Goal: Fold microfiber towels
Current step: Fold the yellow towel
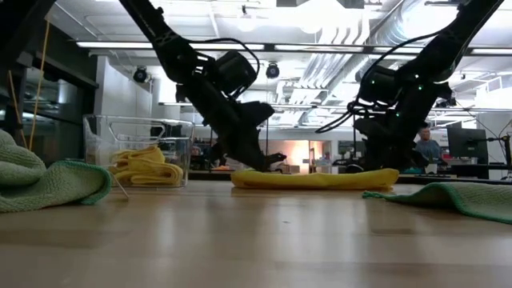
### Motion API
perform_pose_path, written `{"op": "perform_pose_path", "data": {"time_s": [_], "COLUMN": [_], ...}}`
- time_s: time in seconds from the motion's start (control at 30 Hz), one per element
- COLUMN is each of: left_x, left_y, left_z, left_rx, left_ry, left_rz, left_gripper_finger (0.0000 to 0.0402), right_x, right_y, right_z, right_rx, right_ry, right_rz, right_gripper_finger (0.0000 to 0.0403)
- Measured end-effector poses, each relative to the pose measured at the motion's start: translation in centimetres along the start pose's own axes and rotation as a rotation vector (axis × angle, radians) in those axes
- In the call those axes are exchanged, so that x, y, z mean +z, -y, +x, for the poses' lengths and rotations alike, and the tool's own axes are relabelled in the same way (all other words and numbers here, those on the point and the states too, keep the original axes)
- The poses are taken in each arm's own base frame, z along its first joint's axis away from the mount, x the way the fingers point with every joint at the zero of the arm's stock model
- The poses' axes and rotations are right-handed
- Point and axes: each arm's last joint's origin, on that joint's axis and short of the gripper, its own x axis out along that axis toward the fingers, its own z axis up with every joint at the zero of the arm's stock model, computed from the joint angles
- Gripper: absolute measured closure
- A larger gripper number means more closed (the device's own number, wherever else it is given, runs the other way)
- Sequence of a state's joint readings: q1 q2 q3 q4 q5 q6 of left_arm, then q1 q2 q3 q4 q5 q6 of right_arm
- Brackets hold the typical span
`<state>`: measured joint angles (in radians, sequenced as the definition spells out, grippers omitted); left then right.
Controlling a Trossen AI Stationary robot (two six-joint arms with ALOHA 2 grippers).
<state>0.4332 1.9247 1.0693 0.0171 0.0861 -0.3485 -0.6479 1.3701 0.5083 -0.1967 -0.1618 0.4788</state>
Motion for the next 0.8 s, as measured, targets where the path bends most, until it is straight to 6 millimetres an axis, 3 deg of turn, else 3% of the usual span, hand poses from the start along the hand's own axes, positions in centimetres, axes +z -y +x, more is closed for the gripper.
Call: {"op": "perform_pose_path", "data": {"time_s": [0.5, 0.8], "left_x": [-0.2, 2.4], "left_y": [-0.1, 1.1], "left_z": [0.0, -1.0], "left_rx": [-0.001, 0.013], "left_ry": [-0.033, -0.081], "left_rz": [0.262, 0.431], "left_gripper_finger": [0.0402, 0.0401], "right_x": [-1.0, -1.8], "right_y": [0.4, 0.6], "right_z": [-0.5, -3.0], "right_rx": [-0.062, -0.131], "right_ry": [-0.099, -0.072], "right_rz": [0.013, 0.045], "right_gripper_finger": [0.0232, 0.0232]}}
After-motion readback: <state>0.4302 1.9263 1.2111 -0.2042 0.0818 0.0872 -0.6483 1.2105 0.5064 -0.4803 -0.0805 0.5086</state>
